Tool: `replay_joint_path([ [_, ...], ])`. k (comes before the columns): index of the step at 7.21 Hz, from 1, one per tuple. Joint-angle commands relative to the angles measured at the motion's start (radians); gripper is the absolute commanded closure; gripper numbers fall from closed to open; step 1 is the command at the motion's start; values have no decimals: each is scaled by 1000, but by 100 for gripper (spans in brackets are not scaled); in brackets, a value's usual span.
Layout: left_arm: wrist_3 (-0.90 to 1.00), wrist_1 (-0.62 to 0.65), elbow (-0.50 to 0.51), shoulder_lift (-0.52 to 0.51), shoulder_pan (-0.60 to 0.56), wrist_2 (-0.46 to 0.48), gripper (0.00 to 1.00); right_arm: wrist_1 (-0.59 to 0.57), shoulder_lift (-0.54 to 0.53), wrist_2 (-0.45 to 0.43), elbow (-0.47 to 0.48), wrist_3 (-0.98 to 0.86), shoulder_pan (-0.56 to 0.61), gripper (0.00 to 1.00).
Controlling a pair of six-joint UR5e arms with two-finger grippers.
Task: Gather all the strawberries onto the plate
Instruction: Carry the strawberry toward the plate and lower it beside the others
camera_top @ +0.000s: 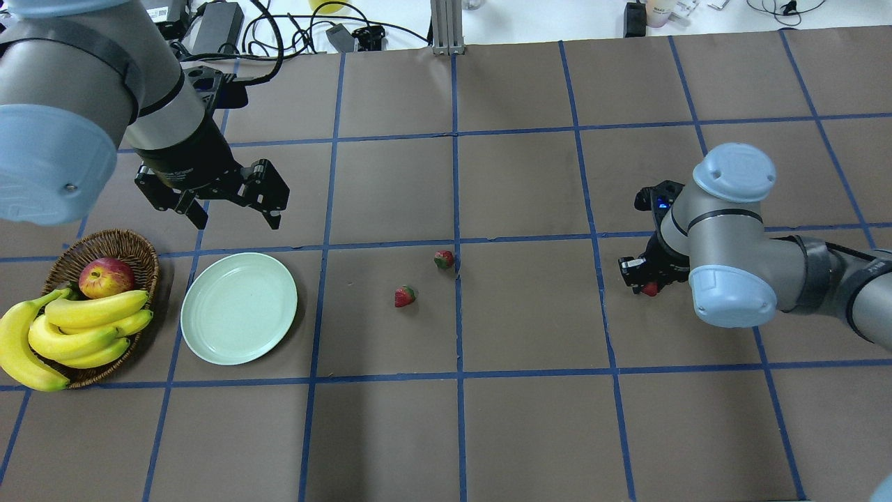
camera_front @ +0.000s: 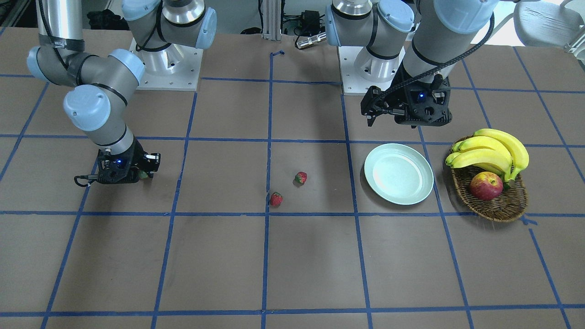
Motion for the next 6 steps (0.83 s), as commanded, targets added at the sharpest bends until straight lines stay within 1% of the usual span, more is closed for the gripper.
replay_joint_path([
  [1,-2,0,0,0,0,-1,0,149,17,46,-157,331,186,87],
  [2,0,0,0,0,0,-1,0,155,39,92,-215,483,267,87],
  [3,0,0,0,0,0,-1,0,157,59,113,-274,602,327,87],
  [4,-2,0,0,0,-2,-1,0,155,82,148,-309,689,378,89],
  [5,0,0,0,0,-2,-1,0,154,101,194,-346,765,421,89],
  [6,0,0,0,0,-2,-1,0,152,145,215,-386,805,461,89],
])
